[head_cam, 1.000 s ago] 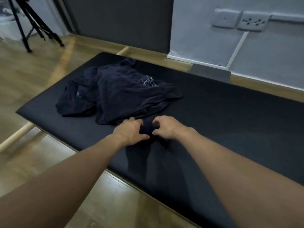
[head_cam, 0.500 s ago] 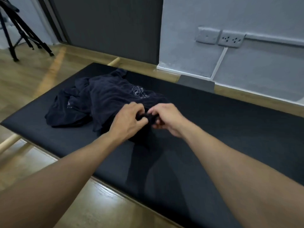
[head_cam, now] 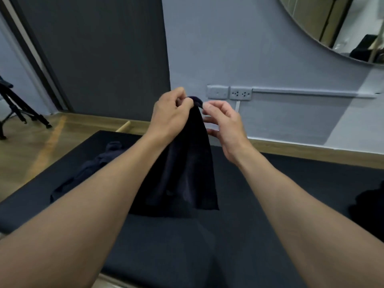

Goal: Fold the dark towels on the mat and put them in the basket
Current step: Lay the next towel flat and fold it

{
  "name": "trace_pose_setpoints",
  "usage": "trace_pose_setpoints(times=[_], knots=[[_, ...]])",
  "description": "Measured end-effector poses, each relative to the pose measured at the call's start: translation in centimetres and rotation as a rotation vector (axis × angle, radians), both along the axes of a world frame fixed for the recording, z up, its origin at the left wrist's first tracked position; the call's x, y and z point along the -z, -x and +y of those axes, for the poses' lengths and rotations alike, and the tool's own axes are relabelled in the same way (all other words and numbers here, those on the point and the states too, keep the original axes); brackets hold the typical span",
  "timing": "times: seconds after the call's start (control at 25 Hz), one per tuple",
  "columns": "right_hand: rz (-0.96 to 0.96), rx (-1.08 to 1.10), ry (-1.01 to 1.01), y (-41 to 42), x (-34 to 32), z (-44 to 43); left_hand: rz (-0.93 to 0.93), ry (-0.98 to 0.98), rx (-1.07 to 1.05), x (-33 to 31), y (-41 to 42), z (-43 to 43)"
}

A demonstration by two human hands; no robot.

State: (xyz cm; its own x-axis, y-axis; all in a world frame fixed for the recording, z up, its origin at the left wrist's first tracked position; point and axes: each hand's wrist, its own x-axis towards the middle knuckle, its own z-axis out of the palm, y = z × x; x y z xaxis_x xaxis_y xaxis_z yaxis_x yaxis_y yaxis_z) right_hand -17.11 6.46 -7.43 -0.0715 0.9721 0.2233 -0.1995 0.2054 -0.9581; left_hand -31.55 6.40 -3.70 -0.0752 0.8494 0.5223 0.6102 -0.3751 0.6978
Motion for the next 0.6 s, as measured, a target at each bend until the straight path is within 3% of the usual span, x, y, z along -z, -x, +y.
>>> trace_pose_setpoints(times=[0.16,0.24,0.32,0.44,0.6], knots=[[-0.512,-0.267,0.065,-2.6,0.1,-1.1,-0.267,-0.022,0.083,-4.2,-1.6,-0.6],[-0.701,-0.238,0.152,-4.6,-0.2,-1.3,-0.355,-0.038,0.097,-5.6,-2.4,-1.0],[-0.743,-0.104,0.180,-7.8,-1.4,-1.1,-0.433,-0.034,0.117,-6.5,-2.9,-0.8],[-0.606,-0.010,0.186,-12.3,-4.3,-1.7,-0.527,0.030,0.159,-7.8,-3.7,0.2],[-0.681,0.124,0.081,-15.7,-10.8,-2.2,-0.664,0.088,0.210,-11.5,-5.5,1.5]])
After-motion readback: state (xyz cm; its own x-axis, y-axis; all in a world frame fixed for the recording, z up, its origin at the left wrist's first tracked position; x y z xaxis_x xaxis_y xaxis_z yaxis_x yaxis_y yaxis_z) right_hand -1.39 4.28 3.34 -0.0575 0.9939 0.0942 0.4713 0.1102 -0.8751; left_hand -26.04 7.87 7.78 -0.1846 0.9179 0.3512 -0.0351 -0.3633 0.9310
